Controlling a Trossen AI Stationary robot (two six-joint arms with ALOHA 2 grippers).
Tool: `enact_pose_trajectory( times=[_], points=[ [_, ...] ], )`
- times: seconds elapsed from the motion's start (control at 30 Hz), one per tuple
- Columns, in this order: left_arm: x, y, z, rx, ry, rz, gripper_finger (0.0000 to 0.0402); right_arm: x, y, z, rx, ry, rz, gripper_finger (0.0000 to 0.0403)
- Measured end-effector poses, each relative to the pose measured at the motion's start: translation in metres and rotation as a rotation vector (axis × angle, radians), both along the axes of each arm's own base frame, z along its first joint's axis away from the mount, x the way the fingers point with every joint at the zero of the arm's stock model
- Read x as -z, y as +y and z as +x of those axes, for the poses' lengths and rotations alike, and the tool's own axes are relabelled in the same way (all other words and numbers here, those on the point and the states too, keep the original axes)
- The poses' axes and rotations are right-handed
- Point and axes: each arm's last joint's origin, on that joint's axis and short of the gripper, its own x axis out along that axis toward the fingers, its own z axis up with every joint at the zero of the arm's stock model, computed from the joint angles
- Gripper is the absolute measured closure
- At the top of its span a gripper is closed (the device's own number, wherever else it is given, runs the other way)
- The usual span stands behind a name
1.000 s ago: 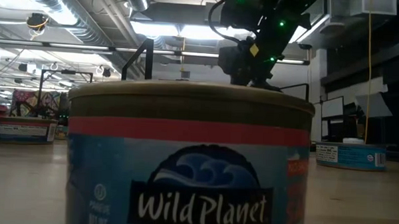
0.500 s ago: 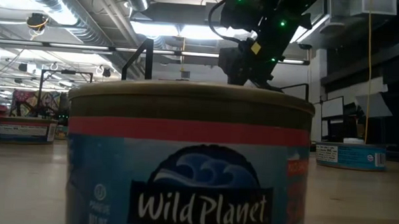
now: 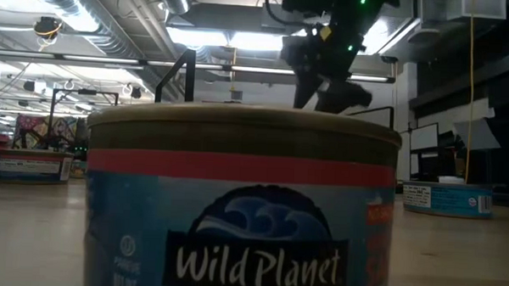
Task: Stack canned seafood by type on shelf
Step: Stack the green tuna can on the shelf on top of the other green tuna can
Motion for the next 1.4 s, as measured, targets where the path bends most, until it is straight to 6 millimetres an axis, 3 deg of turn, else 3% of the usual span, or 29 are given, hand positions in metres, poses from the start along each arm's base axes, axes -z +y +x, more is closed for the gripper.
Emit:
enact_pose_trajectory(
  times=[0.23,0.43,0.67,1.13,1.4],
  points=[
    [0.001,-0.026,-0.002,0.064,0.003,-0.028,0.0137,-0.018,0.022,-0.009,-0.011,0.085,0.121,0.0095],
    [0.014,-0.052,0.005,0.078,0.050,-0.093,0.0137,-0.035,0.040,-0.029,0.026,0.078,0.152,0.0095],
    [0.051,-0.083,0.032,0.141,0.129,-0.075,0.0137,-0.057,0.057,-0.049,0.117,-0.027,0.270,0.0095],
    [0.134,-0.120,0.063,0.277,0.345,0.062,0.0137,-0.050,0.111,-0.063,0.000,0.014,0.387,0.0095],
    [0.172,-0.124,0.073,0.338,0.430,0.190,0.0137,-0.051,0.122,-0.065,-0.030,-0.014,0.357,0.0095]
  ],
)
